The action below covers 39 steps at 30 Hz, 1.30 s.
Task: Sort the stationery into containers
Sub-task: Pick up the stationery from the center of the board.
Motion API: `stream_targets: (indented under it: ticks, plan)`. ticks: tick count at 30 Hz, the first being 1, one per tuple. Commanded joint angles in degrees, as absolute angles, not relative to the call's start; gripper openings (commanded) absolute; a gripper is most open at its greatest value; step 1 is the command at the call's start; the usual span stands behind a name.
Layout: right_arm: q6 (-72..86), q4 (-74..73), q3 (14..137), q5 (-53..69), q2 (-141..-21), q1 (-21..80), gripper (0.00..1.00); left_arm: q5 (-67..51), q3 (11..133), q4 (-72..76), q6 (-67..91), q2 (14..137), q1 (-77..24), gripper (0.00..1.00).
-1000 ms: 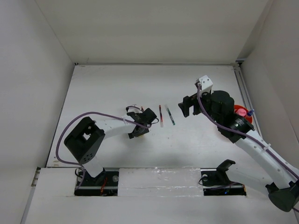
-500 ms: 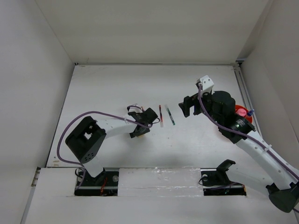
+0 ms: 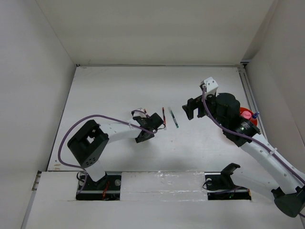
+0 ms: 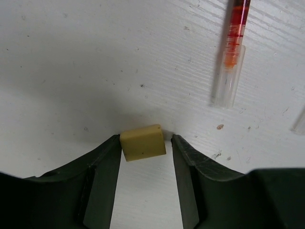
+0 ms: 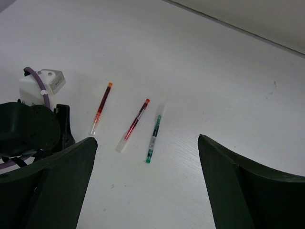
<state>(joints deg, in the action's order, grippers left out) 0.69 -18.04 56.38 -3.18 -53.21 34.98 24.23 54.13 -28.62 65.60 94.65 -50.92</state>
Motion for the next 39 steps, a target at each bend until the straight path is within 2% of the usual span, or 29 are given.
stream_targets:
  ticks: [1,4,8,10,12,18,26,34,39]
  plan:
    - [0.7,-17.1,57.0,-3.2,-52.3,35.6,0.92,21.6,52.1,-30.8,69.4,96.2,-51.2,0.41]
    - [0.7,-17.1,57.0,-3.2,-52.3,35.6,0.92,22.1,52.1,-30.8,69.4,97.3,-51.2,0.35]
    - [0.7,-17.1,57.0,-2.6,-52.3,35.6,0.92,22.1,52.1,-30.1,69.4,97.9,-51.2,0.21]
    - [0.7,-16.6,56.4,-2.6,-52.3,35.6,0.92,22.1,52.1,-30.1,69.4,97.9,-51.2,0.06]
    - [0.7,-16.6,55.8,-2.6,-52.3,35.6,0.92,22.1,52.1,-29.5,69.4,96.9,-51.2,0.0]
    - [1.8,-10.4,50.9,1.9,-51.4,33.0,0.92,22.8,54.8,-28.3,65.6,89.5,-51.2,0.0]
    - [6.9,0.6,44.0,15.9,-48.6,27.5,0.88,26.9,66.6,-28.7,63.2,76.4,-51.2,0.0]
    - [10.8,10.6,37.8,18.2,-46.8,29.8,0.87,22.7,74.2,-21.3,61.4,71.6,-49.3,0.0]
    - [13.2,19.5,34.7,12.1,-44.4,35.5,0.86,16.9,74.8,-15.7,63.7,71.0,-48.7,0.0]
